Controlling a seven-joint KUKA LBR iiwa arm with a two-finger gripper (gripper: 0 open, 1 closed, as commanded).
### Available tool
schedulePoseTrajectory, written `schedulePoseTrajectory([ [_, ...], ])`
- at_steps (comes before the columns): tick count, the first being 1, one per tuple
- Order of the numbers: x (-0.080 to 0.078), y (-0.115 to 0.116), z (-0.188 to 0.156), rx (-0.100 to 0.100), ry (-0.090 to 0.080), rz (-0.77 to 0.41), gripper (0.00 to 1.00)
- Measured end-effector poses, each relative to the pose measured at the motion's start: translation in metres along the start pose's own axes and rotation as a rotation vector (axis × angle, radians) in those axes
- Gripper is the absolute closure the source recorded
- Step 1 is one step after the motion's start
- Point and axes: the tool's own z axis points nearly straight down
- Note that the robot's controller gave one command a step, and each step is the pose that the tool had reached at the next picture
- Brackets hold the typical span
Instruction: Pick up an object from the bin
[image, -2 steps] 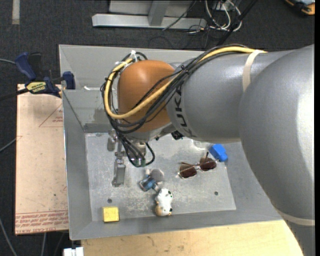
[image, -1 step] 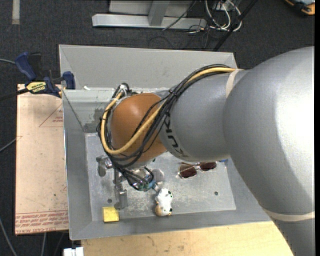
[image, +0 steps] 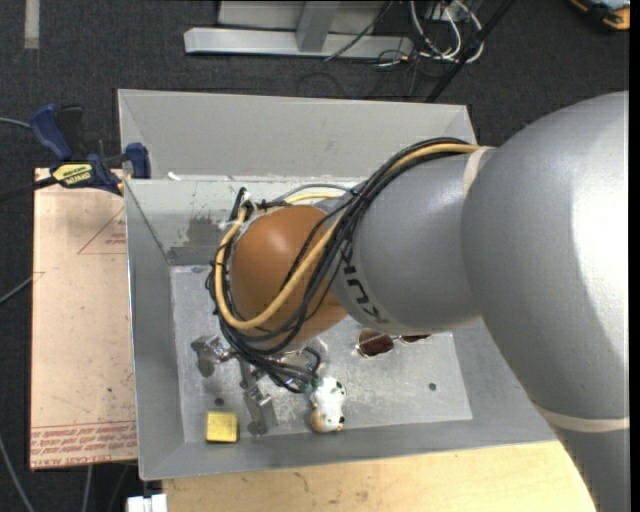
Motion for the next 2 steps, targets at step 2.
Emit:
schedulePoseTrajectory([
  [2,0.005,0.028,0.033,0.003,-0.002,-0.581,0.0],
])
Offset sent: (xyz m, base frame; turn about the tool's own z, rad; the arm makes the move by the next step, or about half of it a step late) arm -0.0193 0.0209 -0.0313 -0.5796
